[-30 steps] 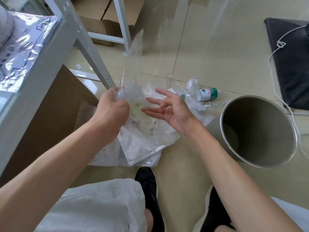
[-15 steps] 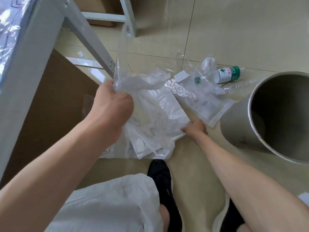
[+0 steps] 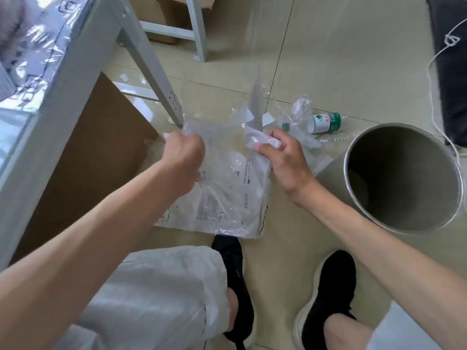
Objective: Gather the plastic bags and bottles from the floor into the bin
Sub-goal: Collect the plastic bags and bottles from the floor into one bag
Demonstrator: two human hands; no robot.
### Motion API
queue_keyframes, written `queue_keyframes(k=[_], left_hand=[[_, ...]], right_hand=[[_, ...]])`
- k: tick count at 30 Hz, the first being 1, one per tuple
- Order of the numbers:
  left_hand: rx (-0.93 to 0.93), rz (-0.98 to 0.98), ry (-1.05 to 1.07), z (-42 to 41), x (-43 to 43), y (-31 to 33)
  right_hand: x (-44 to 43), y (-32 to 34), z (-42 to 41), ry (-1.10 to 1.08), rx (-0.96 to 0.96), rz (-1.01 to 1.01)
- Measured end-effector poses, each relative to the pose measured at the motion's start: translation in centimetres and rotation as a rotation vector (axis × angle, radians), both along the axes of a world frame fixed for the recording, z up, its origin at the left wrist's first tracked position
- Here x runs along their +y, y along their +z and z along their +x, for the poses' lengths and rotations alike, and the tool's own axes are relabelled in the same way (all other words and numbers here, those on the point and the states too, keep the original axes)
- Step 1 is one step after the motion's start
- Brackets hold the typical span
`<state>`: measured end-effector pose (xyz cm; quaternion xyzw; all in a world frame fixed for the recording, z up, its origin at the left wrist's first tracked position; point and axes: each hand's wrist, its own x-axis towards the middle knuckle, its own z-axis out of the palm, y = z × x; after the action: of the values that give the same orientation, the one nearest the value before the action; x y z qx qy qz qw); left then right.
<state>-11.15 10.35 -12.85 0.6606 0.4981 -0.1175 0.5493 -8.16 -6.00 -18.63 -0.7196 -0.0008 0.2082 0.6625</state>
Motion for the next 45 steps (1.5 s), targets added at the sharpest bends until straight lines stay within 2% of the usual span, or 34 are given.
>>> queue_keyframes(k=[6,8,11,14,17,20,25,29,32,34,35,37,39,41,43,45], left_hand=[[-0.028,-0.245,0.036,0.4,-0.9,0.6],[-0.061,-0.183,-0.01,-0.1,-1.1,0.9],[-0.045,0.029,-0.035,-0.6,-0.7,-0.5],[-0.045,0.115,-0.082,-0.5,0.2,-2.3],[0.0,0.07,-0.119,-0.5,0.1,-3.2],[0.059,0.052,-0.098,-0.9,-0.3,-4.4],[0.104,-0.034,0.025,-0.5,-0.3,-4.2],[0.094,0.073,0.002,-0.7,-0.4,-4.3],[0.067,0.105,-0.078,-1.0,-0.2,-4.4],[0.049,0.124,-0.111,-1.1,-0.1,-4.1],[0.034,0.144,-0.124,-1.0,0.1,-4.0],[0.003,0.174,-0.128,-0.8,0.4,-3.8],[-0.018,0.191,-0.12,-0.5,0.9,-4.2],[-0.027,0.206,-0.128,-0.4,0.9,-4.6],[-0.029,0.224,-0.154,-0.7,1.0,-5.2],[-0.031,0.203,-0.16,-1.1,0.9,-5.5]], right_hand=[[2.0,0.9,-1.8,0.599,0.327,0.157],[2.2,0.1,-2.8,0.68,0.373,0.195],[1.6,-1.9,-2.3,0.626,0.399,0.242],[0.8,-4.7,-1.4,0.436,0.481,0.24],[2.1,-6.7,-2.6,0.424,0.57,0.335],[4.2,-7.2,-4.1,0.368,0.647,0.54],[4.2,-6.6,-4.3,0.245,0.665,0.711],[3.0,-5.1,-4.4,0.327,0.667,0.754],[1.2,-5.0,-3.7,0.332,0.62,0.688],[-0.2,-6.4,-2.7,0.137,0.609,0.55],[-0.8,-7.7,-2.1,-0.008,0.602,0.438],[-1.7,-11.6,-1.3,-0.235,0.571,0.091],[-2.3,-15.5,-1.2,-0.237,0.591,-0.241],[-2.3,-17.8,-1.6,-0.186,0.655,-0.435],[-2.0,-19.3,-2.1,-0.167,0.746,-0.474],[-1.8,-21.9,-2.6,-0.177,0.863,-0.399]])
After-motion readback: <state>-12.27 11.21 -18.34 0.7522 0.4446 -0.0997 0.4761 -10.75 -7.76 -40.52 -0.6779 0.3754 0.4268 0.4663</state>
